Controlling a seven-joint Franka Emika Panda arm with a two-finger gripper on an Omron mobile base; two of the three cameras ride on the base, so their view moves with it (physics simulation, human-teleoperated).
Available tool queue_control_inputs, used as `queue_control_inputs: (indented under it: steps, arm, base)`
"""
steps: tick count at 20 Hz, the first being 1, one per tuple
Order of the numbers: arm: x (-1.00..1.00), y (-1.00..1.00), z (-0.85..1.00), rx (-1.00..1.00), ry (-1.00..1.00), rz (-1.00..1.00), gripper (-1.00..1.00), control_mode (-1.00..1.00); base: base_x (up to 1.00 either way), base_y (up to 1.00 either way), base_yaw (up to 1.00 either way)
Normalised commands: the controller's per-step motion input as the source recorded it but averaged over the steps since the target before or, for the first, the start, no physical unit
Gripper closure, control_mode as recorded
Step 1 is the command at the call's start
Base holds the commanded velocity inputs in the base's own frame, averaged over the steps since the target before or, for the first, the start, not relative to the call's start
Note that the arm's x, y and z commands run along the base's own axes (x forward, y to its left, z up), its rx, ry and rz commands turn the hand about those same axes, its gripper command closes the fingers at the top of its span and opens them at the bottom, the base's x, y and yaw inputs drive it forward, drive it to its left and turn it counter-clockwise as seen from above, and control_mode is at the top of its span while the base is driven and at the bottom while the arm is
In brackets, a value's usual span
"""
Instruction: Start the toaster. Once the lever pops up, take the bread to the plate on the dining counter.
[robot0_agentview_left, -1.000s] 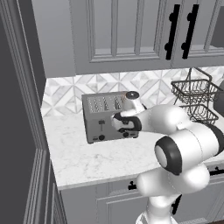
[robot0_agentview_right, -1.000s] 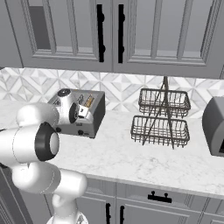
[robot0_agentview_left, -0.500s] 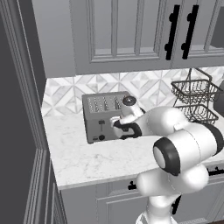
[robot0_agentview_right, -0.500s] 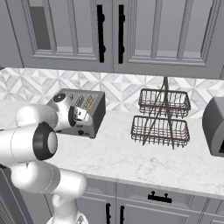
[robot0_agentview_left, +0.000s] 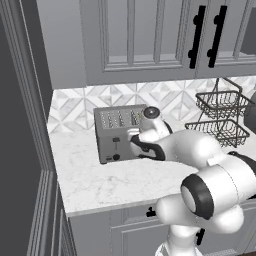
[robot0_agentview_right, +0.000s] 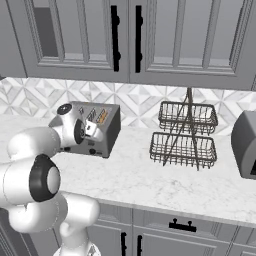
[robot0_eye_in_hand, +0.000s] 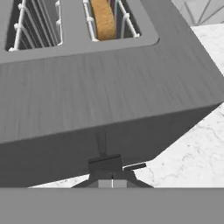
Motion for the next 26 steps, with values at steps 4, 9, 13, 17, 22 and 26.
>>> queue_control_inputs:
  steps: [4,9,13,17,22,26]
  arm:
    - [0.00,0.00,0.80,0.00,0.01,0.00,1.00,-1.00]
    - [-0.01,-0.12,0.60,0.00,0.00,0.00,1.00,-1.00]
    - [-0.02,-0.25,0.41,0.05,0.00,0.00,1.00,-1.00]
    - [0.00,-0.16,0.44,0.03,0.00,0.00,1.00,-1.00]
    - [0.00,-0.01,0.26,0.00,0.00,0.00,1.00,-1.00]
    - [0.00,0.00,0.01,0.00,0.00,0.00,1.00,-1.00]
  base:
    - [0.00,0.00,0.00]
    - [0.00,0.00,0.00]
    - [0.00,0.00,0.00]
    - [0.00,0.00,0.00]
    - [0.00,0.00,0.00]
    - [0.00,0.00,0.00]
